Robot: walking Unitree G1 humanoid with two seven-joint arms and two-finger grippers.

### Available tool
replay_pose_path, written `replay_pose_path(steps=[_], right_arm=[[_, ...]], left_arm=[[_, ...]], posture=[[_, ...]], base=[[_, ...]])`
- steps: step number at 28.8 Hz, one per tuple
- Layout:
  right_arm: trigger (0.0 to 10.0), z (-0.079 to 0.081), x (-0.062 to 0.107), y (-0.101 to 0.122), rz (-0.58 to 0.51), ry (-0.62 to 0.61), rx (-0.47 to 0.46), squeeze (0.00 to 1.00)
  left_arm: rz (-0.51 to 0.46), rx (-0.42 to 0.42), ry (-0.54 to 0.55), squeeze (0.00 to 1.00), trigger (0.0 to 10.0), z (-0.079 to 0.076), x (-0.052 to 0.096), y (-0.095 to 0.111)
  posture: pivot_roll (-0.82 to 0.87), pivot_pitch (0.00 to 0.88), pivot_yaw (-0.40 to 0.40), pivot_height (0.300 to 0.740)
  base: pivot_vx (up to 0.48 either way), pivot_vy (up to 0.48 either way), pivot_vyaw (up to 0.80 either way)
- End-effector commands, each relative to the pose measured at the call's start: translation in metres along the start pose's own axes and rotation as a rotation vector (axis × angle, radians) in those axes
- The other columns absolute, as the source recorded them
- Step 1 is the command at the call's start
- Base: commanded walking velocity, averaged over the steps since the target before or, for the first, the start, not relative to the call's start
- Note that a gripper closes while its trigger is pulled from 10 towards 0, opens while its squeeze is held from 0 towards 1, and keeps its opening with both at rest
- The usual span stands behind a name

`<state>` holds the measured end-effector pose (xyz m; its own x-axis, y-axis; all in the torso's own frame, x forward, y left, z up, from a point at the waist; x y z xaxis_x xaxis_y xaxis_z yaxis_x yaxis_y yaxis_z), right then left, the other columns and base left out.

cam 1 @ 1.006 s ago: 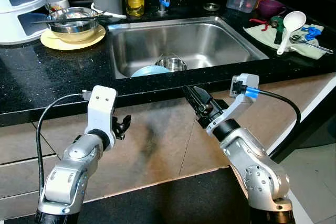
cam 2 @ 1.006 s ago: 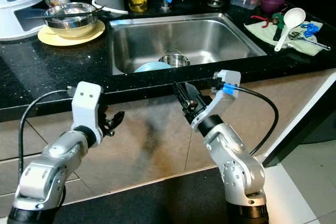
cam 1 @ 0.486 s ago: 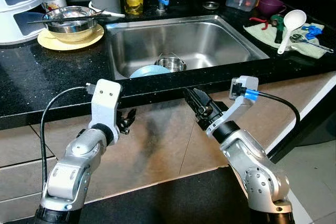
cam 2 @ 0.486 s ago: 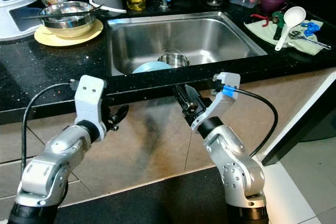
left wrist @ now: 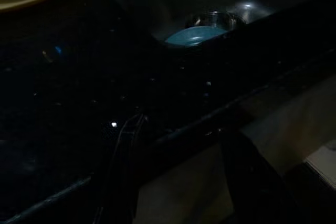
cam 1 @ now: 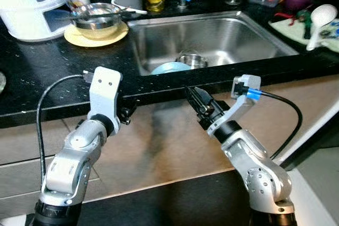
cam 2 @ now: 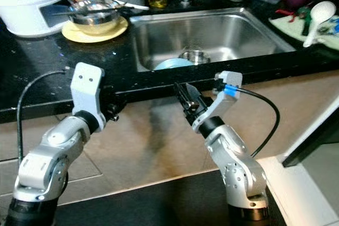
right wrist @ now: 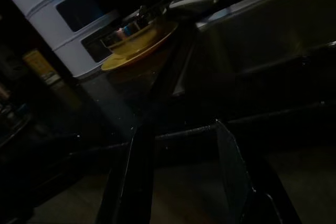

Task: Kitchen organization

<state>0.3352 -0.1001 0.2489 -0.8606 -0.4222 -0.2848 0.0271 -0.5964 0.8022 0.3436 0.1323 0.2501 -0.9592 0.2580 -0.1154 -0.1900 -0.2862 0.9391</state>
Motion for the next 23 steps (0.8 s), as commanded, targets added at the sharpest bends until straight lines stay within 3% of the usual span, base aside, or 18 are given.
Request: replay_pose_path(steps=[1, 14, 17, 23], right_arm=[[10.0, 0.003, 0.001, 0.001, -0.008, 0.012, -0.002, 0.0], [10.0, -0.002, 0.008, -0.005, 0.011, 0.003, -0.011, 0.0], [10.0, -0.015, 0.03, -0.03, 0.145, 0.004, -0.013, 0.0], [10.0, -0.028, 0.045, -0.049, 0.21, -0.043, -0.01, 0.0]], left_arm=[[0.01, -0.005, -0.003, 0.0, 10.0, 0.001, 0.001, -0.002], [0.019, -0.007, -0.053, 0.0, 10.0, -0.006, 0.003, -0.005], [0.066, 0.003, -0.15, 0.0, 10.0, -0.029, 0.015, -0.022], [0.108, 0.004, -0.212, 0.0, 10.0, -0.048, 0.025, -0.036]], posture=[[-0.07, 0.18, -0.026, 0.74], [-0.06, 0.176, -0.019, 0.74], [-0.06, 0.183, -0.015, 0.74], [-0.06, 0.19, -0.014, 0.74]], base=[[0.0, 0.326, 0.0], [0.0, 0.326, 0.0], [0.0, 0.313, 0.0], [0.0, 0.297, 0.0]])
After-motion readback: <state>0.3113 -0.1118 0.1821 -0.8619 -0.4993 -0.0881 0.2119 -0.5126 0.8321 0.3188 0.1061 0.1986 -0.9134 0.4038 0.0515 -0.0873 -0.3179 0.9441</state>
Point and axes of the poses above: a point about 5 cm out from each wrist's last joint towards the gripper, its own x axis pointing back from the gripper into the wrist, its own y axis along the axis of the wrist's last joint, z = x × y, the point moved 4 cm from there along -x, pointing out of the wrist towards the gripper, and after that the axes turned 12 degrees about -x, right-handed, at the moved point
